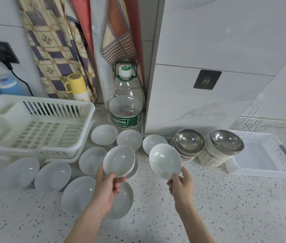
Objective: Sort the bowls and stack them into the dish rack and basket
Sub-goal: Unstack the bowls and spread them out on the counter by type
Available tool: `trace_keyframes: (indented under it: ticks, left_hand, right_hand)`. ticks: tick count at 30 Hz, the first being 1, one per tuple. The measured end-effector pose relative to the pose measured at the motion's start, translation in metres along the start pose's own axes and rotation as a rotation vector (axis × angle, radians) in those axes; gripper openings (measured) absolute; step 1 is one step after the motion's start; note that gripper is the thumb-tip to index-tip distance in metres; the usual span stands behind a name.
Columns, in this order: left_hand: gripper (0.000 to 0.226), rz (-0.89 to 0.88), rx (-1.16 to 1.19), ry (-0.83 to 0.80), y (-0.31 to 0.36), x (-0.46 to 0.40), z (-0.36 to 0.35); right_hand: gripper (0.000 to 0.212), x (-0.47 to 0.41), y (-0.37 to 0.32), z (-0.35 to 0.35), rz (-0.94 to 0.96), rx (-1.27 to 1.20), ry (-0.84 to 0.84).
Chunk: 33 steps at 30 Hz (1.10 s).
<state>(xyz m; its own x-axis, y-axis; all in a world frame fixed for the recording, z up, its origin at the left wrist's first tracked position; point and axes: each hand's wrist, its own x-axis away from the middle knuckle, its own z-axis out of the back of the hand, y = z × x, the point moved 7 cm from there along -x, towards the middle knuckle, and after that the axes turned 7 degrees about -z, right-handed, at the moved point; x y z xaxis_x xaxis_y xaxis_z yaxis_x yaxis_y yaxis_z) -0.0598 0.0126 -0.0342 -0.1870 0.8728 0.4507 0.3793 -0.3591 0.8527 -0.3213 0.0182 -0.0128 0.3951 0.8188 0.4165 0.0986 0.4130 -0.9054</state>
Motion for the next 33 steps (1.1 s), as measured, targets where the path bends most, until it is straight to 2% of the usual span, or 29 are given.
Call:
trace_keyframes:
  ticks: [10,25,33]
  left_hand:
    - [0.048,-0.025,0.011,-0.003,-0.008,0.018,0.002]
    - [0.053,0.004,-0.045,0.047,-0.027,0.041,0.036]
    - [0.045,0.035,-0.073,0.019,-0.034,0.046,0.038]
  right_hand:
    - [0.057,0.017,0.052,0.014,-0.138,0.155,-0.014]
    - [0.056,0.003,0.058,-0.014,-0.171,0.211,-0.086]
    - [0.053,-0.002,0.064,-0.023,-0.196,0.197,-0.013]
